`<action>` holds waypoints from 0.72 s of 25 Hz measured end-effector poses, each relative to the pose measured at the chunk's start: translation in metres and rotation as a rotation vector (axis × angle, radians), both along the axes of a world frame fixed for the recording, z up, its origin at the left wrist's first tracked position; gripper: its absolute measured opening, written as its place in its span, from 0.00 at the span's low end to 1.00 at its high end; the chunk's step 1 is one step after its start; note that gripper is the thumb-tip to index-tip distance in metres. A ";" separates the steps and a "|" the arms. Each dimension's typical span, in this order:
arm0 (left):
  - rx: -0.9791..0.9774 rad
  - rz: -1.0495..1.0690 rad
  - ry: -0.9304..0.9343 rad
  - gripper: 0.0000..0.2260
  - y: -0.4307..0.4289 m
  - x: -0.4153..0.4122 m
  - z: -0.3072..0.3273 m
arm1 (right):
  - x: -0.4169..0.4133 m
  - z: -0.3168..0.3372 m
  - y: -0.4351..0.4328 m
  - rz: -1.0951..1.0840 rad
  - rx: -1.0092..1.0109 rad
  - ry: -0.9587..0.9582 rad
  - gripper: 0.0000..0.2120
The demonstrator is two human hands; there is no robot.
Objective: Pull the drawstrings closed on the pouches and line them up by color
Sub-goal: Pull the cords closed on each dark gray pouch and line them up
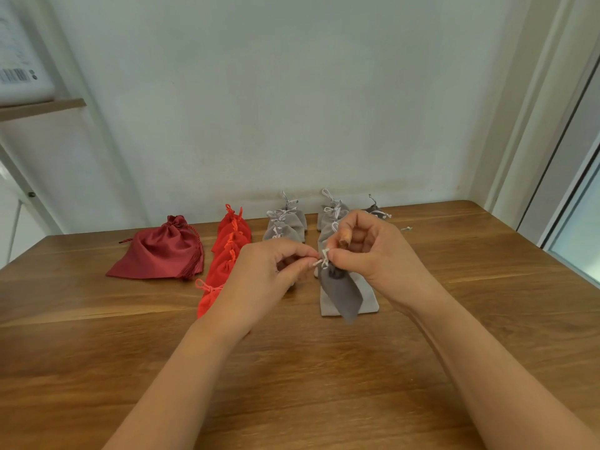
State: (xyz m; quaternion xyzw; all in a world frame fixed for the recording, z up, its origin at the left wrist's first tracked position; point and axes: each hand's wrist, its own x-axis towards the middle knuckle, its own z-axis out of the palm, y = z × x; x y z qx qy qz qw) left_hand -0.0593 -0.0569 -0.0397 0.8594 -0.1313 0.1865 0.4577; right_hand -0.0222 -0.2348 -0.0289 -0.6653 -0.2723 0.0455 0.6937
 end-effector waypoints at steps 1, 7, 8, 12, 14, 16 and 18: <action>0.012 0.002 0.038 0.09 0.000 0.000 -0.001 | 0.001 0.001 -0.002 -0.015 0.008 0.009 0.15; 0.087 -0.130 0.108 0.04 -0.018 -0.007 -0.002 | 0.010 -0.002 -0.009 -0.142 -0.013 -0.037 0.19; 0.046 -0.157 0.123 0.03 -0.019 -0.008 -0.002 | 0.010 -0.003 -0.010 -0.151 -0.040 -0.068 0.19; -0.133 -0.223 0.158 0.03 -0.021 -0.013 0.003 | 0.007 -0.004 -0.012 -0.210 -0.156 -0.202 0.19; -0.189 -0.244 0.163 0.03 -0.021 -0.013 0.005 | 0.006 -0.004 -0.011 -0.229 -0.147 -0.221 0.19; -0.221 -0.253 0.166 0.02 -0.022 -0.014 0.005 | 0.007 -0.004 -0.009 -0.209 -0.123 -0.189 0.19; -0.257 -0.239 0.152 0.02 -0.024 -0.016 0.006 | 0.007 0.000 -0.011 -0.139 -0.117 -0.113 0.19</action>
